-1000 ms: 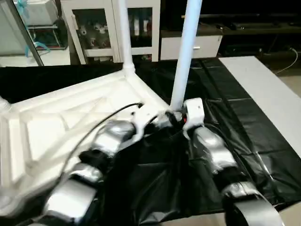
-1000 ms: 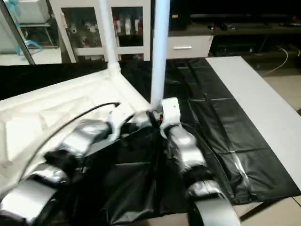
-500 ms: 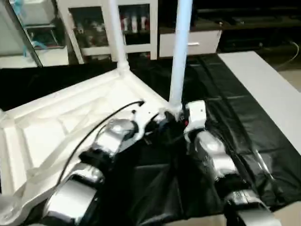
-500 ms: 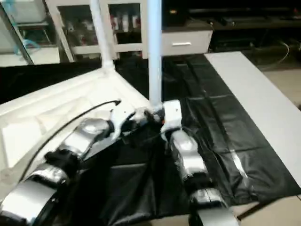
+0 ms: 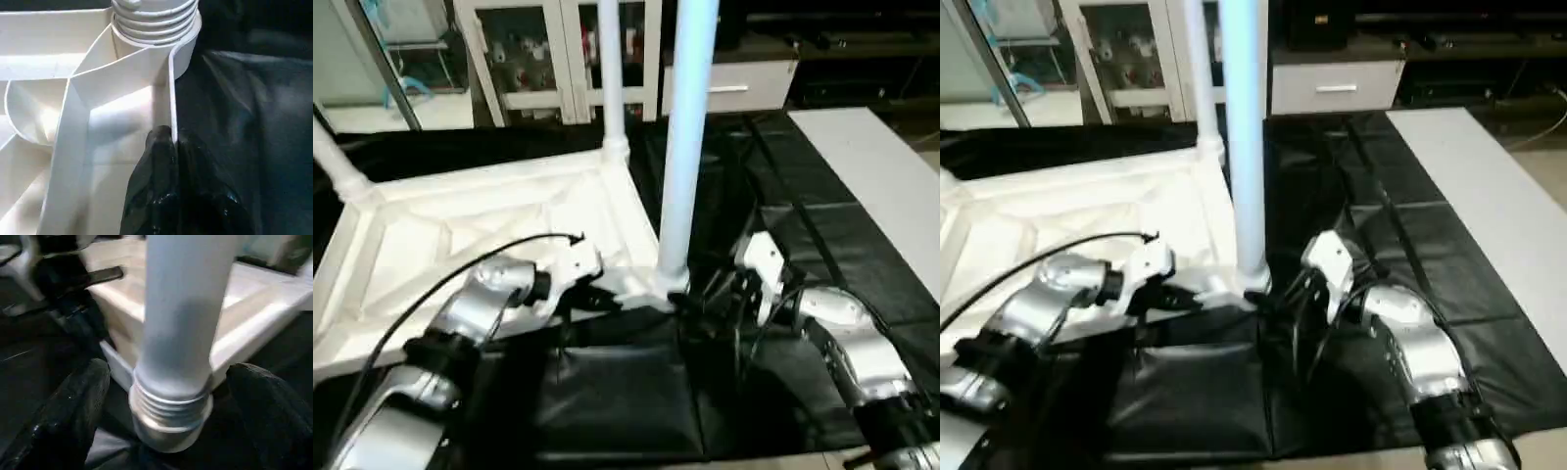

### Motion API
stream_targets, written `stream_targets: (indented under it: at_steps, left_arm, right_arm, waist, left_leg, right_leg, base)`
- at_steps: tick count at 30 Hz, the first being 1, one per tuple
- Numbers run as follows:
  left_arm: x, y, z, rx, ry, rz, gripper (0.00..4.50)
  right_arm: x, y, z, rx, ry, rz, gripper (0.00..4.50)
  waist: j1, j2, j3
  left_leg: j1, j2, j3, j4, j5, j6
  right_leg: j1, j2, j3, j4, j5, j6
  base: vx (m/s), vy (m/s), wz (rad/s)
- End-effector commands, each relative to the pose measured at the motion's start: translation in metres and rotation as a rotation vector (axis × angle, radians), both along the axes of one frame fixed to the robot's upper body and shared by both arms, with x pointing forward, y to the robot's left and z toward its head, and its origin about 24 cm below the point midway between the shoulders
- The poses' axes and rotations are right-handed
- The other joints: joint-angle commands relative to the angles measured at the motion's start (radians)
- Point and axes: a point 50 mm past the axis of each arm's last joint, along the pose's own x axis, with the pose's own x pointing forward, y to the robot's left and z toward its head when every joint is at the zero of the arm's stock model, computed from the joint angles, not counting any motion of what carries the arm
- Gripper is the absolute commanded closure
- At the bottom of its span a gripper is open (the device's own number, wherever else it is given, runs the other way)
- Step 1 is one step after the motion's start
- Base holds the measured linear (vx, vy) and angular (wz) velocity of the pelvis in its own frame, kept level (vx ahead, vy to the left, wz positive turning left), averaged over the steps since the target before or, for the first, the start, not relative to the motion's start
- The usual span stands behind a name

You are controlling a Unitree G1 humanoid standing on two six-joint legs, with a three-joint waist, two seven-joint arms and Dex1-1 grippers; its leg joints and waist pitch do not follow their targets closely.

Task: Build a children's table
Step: Rotate leg to tighten

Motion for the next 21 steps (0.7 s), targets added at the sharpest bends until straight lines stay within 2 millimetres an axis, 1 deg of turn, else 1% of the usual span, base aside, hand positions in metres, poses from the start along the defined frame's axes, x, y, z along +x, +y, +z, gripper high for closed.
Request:
stream_targets:
  at_steps: [1, 2, 4, 6, 8, 9, 11, 12, 13, 15, 17, 19, 21]
  left_arm:
    - [-0.007, -0.004, -0.004, 0.027, 0.036, -0.078, 4.50]
    - [-0.007, -0.004, -0.004, 0.025, 0.035, -0.081, 4.50]
    - [-0.008, -0.005, -0.003, 0.022, 0.037, -0.087, 4.50]
    - [-0.008, -0.006, -0.003, 0.019, 0.038, -0.091, 4.50]
    - [-0.009, -0.008, -0.003, 0.015, 0.036, -0.092, 4.50]
    - [-0.009, -0.008, -0.003, 0.015, 0.037, -0.093, 4.50]
    - [-0.009, -0.008, -0.003, 0.014, 0.038, -0.093, 4.50]
    - [-0.009, -0.008, -0.002, 0.014, 0.038, -0.094, 4.50]
    - [-0.009, -0.008, -0.002, 0.014, 0.038, -0.094, 4.50]
    - [-0.010, -0.007, -0.002, 0.016, 0.040, -0.091, 4.50]
    - [-0.010, -0.007, -0.003, 0.018, 0.042, -0.091, 4.50]
    - [-0.010, -0.007, -0.003, 0.018, 0.043, -0.090, 4.50]
    - [-0.010, -0.007, -0.003, 0.018, 0.045, -0.089, 4.50]
  right_arm:
    - [-0.003, 0.004, 0.001, -0.010, 0.010, 0.048, 0.36]
    - [-0.003, 0.006, 0.000, -0.018, 0.016, 0.058, 0.36]
    - [-0.003, 0.009, -0.001, -0.026, 0.026, 0.070, 0.36]
    - [0.001, 0.014, -0.003, -0.027, 0.026, 0.064, 0.36]
    - [0.009, 0.019, -0.004, -0.027, 0.017, 0.030, 0.36]
    - [0.012, 0.021, -0.003, -0.026, 0.011, 0.021, 0.36]
    - [0.015, 0.022, -0.003, -0.021, 0.007, 0.010, 0.36]
    - [0.015, 0.022, -0.002, -0.020, 0.009, 0.009, 0.52]
    - [0.016, 0.022, -0.001, -0.015, 0.012, 0.013, 0.62]
    - [0.016, 0.022, 0.000, -0.011, 0.019, 0.032, 0.70]
    - [0.015, 0.021, 0.000, -0.022, 0.027, 0.049, 0.73]
    - [0.016, 0.020, -0.002, -0.032, 0.028, 0.056, 1.12]
    - [0.016, 0.019, -0.002, -0.037, 0.028, 0.059, 1.12]
  waist:
    - [-0.002, -0.006, -0.059]
    - [-0.001, -0.007, -0.059]
    - [-0.001, -0.006, -0.059]
    - [-0.003, -0.008, -0.061]
    - [-0.006, -0.007, -0.062]
    - [-0.006, -0.007, -0.061]
    - [-0.004, -0.005, -0.063]
    - [0.000, -0.005, -0.064]
    - [0.002, -0.005, -0.067]
    - [0.003, -0.006, -0.067]
    - [0.003, -0.008, -0.066]
    - [0.002, -0.009, -0.064]
    - [0.001, -0.009, -0.064]
  left_leg:
    - [0.019, 0.080, -0.030, -0.069, -0.173, 0.091]
    - [0.021, 0.079, -0.029, -0.068, -0.178, 0.085]
    - [0.020, 0.079, -0.031, -0.070, -0.173, 0.078]
    - [0.018, 0.077, -0.030, -0.067, -0.159, 0.080]
    - [0.017, 0.075, -0.030, -0.066, -0.151, 0.079]
    - [0.018, 0.075, -0.029, -0.066, -0.156, 0.074]
    - [0.021, 0.077, -0.029, -0.066, -0.151, 0.068]
    - [0.023, 0.078, -0.029, -0.064, -0.138, 0.070]
    - [0.021, 0.079, -0.030, -0.062, -0.116, 0.077]
    - [0.019, 0.078, -0.029, -0.061, -0.104, 0.084]
    - [0.018, 0.075, -0.028, -0.059, -0.117, 0.090]
    - [0.017, 0.075, -0.028, -0.060, -0.130, 0.087]
    - [0.017, 0.075, -0.028, -0.060, -0.134, 0.083]
  right_leg:
    - [0.038, -0.089, 0.053, -0.068, -0.079, -0.254]
    - [0.036, -0.089, 0.054, -0.069, -0.083, -0.253]
    - [0.038, -0.089, 0.054, -0.066, -0.077, -0.253]
    - [0.039, -0.090, 0.054, -0.064, -0.051, -0.254]
    - [0.038, -0.090, 0.051, -0.063, -0.048, -0.261]
    - [0.038, -0.090, 0.052, -0.065, -0.060, -0.262]
    - [0.036, -0.089, 0.052, -0.061, -0.051, -0.264]
    - [0.037, -0.087, 0.053, -0.058, -0.023, -0.262]
    - [0.039, -0.087, 0.052, -0.052, 0.011, -0.262]
    - [0.039, -0.087, 0.051, -0.050, 0.036, -0.264]
    - [0.041, -0.089, 0.051, -0.052, 0.026, -0.263]
    - [0.041, -0.091, 0.052, -0.056, -0.009, -0.260]
    - [0.041, -0.090, 0.051, -0.057, -0.025, -0.260]
  base:
    - [0.000, 0.000, 0.00]
    - [0.000, 0.000, 0.00]
    - [0.000, 0.000, 0.00]
    - [0.000, 0.000, 0.00]
    - [0.000, 0.000, 0.00]
    - [0.000, 0.000, 0.00]
    - [0.000, 0.000, 0.00]
    - [0.000, 0.000, 0.00]
    - [0.000, 0.000, 0.00]
    - [0.000, 0.000, 0.00]
    - [0.000, 0.000, 0.00]
    - [0.000, 0.000, 0.00]
    - [0.000, 0.000, 0.00]
